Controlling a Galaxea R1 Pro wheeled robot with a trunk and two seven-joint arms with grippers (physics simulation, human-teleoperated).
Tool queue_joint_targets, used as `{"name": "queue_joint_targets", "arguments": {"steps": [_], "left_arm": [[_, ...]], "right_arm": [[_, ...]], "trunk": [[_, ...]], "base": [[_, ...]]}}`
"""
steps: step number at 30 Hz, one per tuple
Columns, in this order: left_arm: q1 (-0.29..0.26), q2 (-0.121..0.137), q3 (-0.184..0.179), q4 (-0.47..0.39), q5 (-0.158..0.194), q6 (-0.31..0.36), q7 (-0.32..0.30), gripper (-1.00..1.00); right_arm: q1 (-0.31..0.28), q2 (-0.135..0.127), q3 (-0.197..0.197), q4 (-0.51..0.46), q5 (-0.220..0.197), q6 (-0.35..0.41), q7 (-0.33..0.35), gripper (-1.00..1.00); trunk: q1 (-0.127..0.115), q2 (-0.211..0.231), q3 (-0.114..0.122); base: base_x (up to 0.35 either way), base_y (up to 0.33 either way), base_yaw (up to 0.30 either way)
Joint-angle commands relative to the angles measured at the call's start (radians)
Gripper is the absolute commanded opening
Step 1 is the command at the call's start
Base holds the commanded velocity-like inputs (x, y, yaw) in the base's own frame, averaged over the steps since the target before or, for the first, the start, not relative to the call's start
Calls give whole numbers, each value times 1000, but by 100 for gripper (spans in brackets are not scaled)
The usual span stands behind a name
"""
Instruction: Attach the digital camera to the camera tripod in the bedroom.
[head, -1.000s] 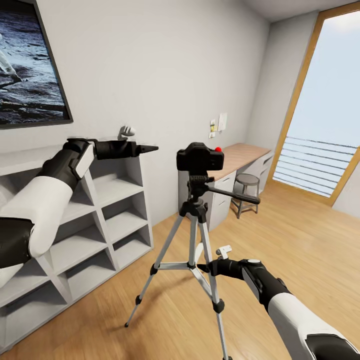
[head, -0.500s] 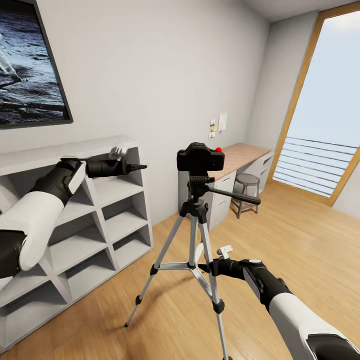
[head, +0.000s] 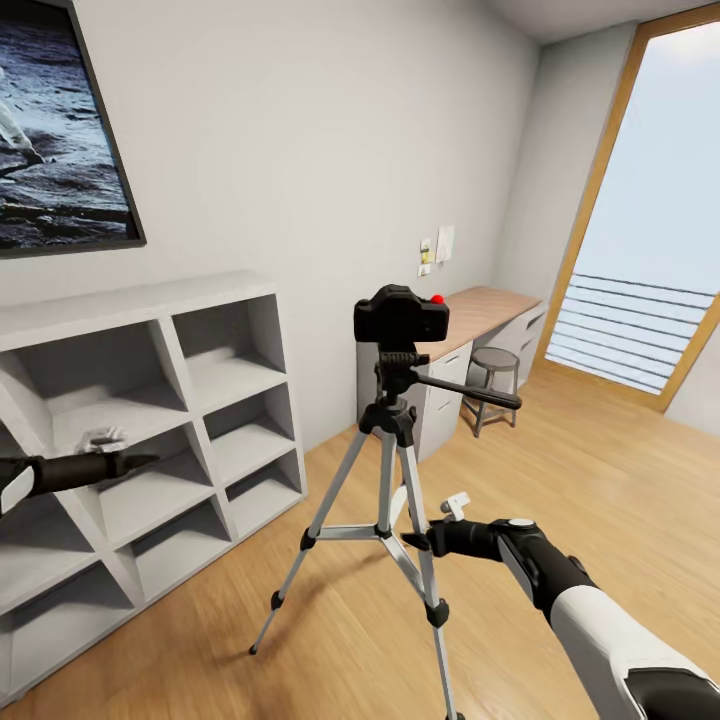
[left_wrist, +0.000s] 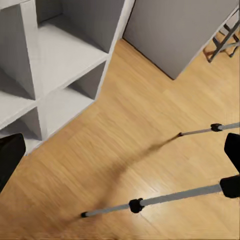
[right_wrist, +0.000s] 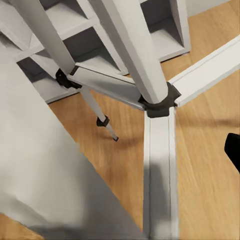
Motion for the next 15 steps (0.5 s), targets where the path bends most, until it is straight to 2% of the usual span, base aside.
{"name": "queue_joint_targets", "arguments": {"steps": [1,2,4,5,6,7,9,10,11,12,14,15], "left_arm": [[14,5,-4,0,11,6,22,100],[46,12,-4,1,11,2,75,100],[81,17,-4,2,12,-2,136,100],[117,19,-4,2,12,-6,206,100],[135,19,-4,3,13,-8,244,100],[167,18,-4,3,14,-10,326,100],[196,13,-4,3,15,-12,411,100],[221,7,-3,4,16,-13,494,100],[232,3,-3,4,16,-14,531,100],[255,-6,-3,4,17,-15,597,100],[277,-18,-3,5,18,-15,647,100],[298,-32,-3,5,19,-15,680,100]], "right_arm": [[-1,-5,2,-2,4,5,18,100],[0,-14,2,-2,4,5,44,100],[-1,-24,2,-2,4,5,64,100],[0,-33,2,-2,4,5,78,100],[0,-36,2,-2,3,5,83,100],[0,-41,2,-2,2,5,91,100],[0,-45,2,-1,2,5,96,100],[-1,-50,2,-1,1,5,100,100],[0,-54,2,-1,0,5,101,100],[0,-63,2,-1,0,5,103,100],[0,-80,3,0,-2,5,106,100],[0,-87,3,0,-2,6,108,100]], "trunk": [[0,-1,-1],[0,-1,-1],[0,-1,-1],[0,-1,-1],[0,-1,-1],[0,-1,-1],[0,-1,-1],[0,-1,-1],[0,-1,-1],[0,-1,-1],[0,-1,-1],[0,-1,-1]], "base": [[0,0,0],[0,0,0],[0,0,0],[0,0,0],[0,0,0],[0,0,0],[0,0,0],[0,0,0],[0,0,0],[0,0,0],[0,0,0],[0,0,0]]}}
